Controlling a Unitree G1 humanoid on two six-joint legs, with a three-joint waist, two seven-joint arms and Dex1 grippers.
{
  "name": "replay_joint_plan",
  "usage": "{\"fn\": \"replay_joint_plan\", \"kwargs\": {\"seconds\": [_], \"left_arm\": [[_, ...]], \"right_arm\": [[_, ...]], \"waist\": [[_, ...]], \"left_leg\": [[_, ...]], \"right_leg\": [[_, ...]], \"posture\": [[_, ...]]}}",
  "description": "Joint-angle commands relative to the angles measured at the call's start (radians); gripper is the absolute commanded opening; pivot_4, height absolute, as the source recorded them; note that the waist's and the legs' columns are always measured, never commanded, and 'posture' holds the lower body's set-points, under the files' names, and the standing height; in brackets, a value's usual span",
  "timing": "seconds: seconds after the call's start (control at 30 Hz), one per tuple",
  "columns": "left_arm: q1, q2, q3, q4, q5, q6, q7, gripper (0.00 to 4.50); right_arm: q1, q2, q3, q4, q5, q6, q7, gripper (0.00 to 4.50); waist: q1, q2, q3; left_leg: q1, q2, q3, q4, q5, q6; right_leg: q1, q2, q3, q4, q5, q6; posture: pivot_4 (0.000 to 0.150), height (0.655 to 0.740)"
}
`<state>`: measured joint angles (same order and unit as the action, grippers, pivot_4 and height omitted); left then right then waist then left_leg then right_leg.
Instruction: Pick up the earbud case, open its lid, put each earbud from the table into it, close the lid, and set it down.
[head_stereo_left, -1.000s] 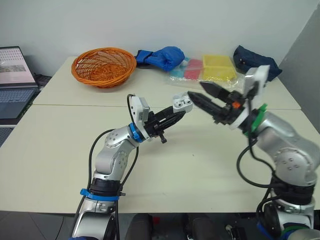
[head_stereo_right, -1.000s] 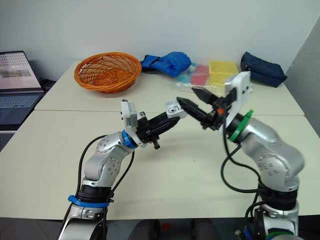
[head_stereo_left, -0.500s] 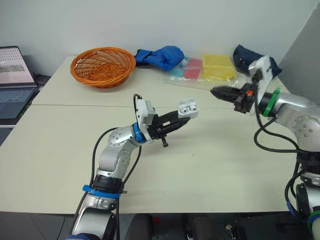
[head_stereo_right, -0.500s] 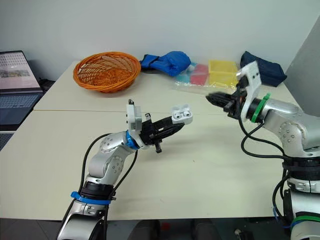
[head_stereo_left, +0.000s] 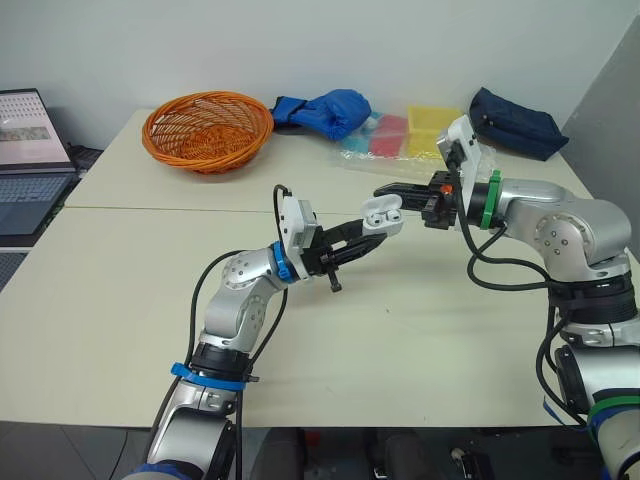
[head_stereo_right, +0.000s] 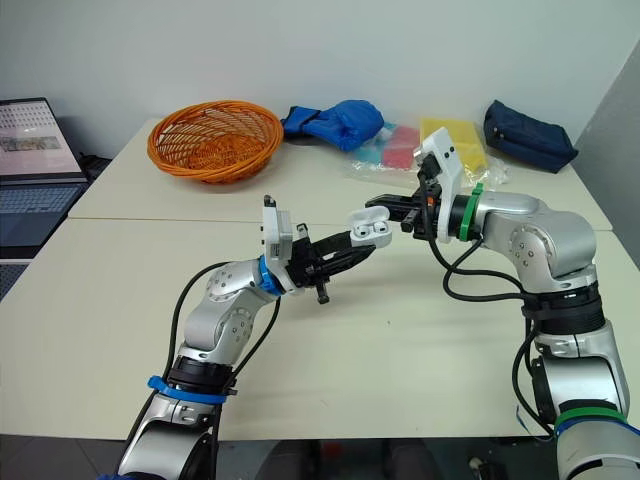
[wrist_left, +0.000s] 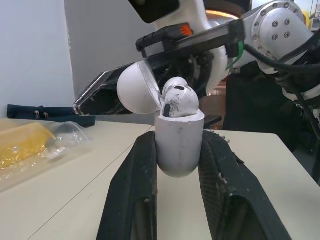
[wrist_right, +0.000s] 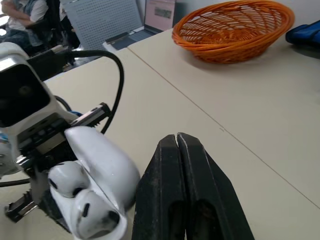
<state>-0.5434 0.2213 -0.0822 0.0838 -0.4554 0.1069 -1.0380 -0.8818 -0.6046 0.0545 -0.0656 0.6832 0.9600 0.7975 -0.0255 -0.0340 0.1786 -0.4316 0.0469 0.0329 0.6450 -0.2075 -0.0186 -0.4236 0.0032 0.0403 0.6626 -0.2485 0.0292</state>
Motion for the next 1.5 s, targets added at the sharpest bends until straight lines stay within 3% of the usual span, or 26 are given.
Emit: {"fn": "replay_joint_plan", "kwargs": {"seconds": [0.03, 0.23, 0.5, 0.73, 0.83, 1.03, 1.2, 1.5], "left_arm": [[-0.018, -0.003, -0.008, -0.018, 0.005, -0.002, 0.006, 0.76], [-0.031, -0.02, 0.004, -0.013, -0.009, 0.024, 0.027, 0.76], [-0.06, -0.04, 0.029, 0.002, -0.031, 0.086, 0.069, 0.76], [-0.09, -0.005, 0.036, 0.015, -0.043, 0.163, 0.056, 0.76], [-0.135, 0.053, 0.055, 0.055, -0.089, 0.353, 0.068, 0.76], [-0.184, 0.132, 0.07, 0.098, -0.132, 0.654, 0.12, 0.76], [-0.207, 0.127, 0.146, 0.136, -0.215, 0.926, 0.218, 0.76], [-0.199, 0.134, 0.174, 0.136, -0.235, 1.234, 0.347, 0.76]], "right_arm": [[-0.027, -0.027, -0.025, -0.074, 0.028, 0.027, 0.036, 0.04], [-0.006, -0.039, -0.027, -0.119, 0.009, 0.02, 0.027, 0.04], [0.072, -0.063, 0.051, -0.191, -0.145, -0.124, 0.006, 0.04], [0.11, -0.053, -0.066, -0.148, -0.201, -0.304, -0.016, 0.04], [0.178, -0.079, -0.16, -0.218, -0.11, -0.284, 0.024, 0.61], [0.299, -0.114, -0.217, -0.316, -0.018, -0.236, 0.052, 2.74], [0.502, -0.154, -0.145, -0.318, -0.168, -0.519, 0.194, 4.45], [0.628, -0.12, -0.087, -0.232, -0.243, -0.698, 0.258, 4.45]], "waist": [[-0.001, 0.0, 0.0], [-0.002, 0.0, 0.0], [-0.002, 0.0, 0.0], [-0.002, 0.0, 0.0], [-0.001, 0.0, 0.0], [-0.003, 0.0, 0.0], [-0.003, 0.0, 0.0], [-0.004, 0.0, 0.0]], "left_leg": [[0.0, 0.0, 0.0, 0.0, 0.0, 0.0], [0.0, 0.001, 0.0, 0.0, 0.0, 0.0], [0.0, 0.0, 0.0, 0.0, 0.0, 0.0], [0.0, 0.0, 0.0, 0.0, 0.0, 0.0], [0.0, 0.0, 0.0, 0.0, 0.0, 0.0], [0.0, 0.001, -0.001, 0.0, 0.0, 0.0], [0.001, 0.0, -0.002, 0.001, 0.0, 0.0], [0.004, 0.0, -0.002, 0.001, 0.0, 0.0]], "right_leg": [[0.0, 0.0, 0.0, 0.0, 0.0, 0.0], [0.0, 0.002, -0.001, 0.001, 0.0, 0.0], [0.0, 0.001, 0.0, 0.0, 0.0, 0.0], [0.0, 0.002, -0.001, 0.001, 0.0, 0.0], [0.0, 0.002, -0.001, 0.0, 0.0, 0.0], [0.0, 0.002, -0.001, 0.001, 0.0, 0.0], [0.001, 0.002, -0.002, 0.0, 0.0, 0.0], [0.003, 0.002, -0.001, 0.002, 0.0, 0.001]], "posture": [[0.15, 0.74], [0.15, 0.74], [0.15, 0.74], [0.15, 0.74], [0.15, 0.74], [0.15, 0.74], [0.15, 0.74], [0.15, 0.74]]}}
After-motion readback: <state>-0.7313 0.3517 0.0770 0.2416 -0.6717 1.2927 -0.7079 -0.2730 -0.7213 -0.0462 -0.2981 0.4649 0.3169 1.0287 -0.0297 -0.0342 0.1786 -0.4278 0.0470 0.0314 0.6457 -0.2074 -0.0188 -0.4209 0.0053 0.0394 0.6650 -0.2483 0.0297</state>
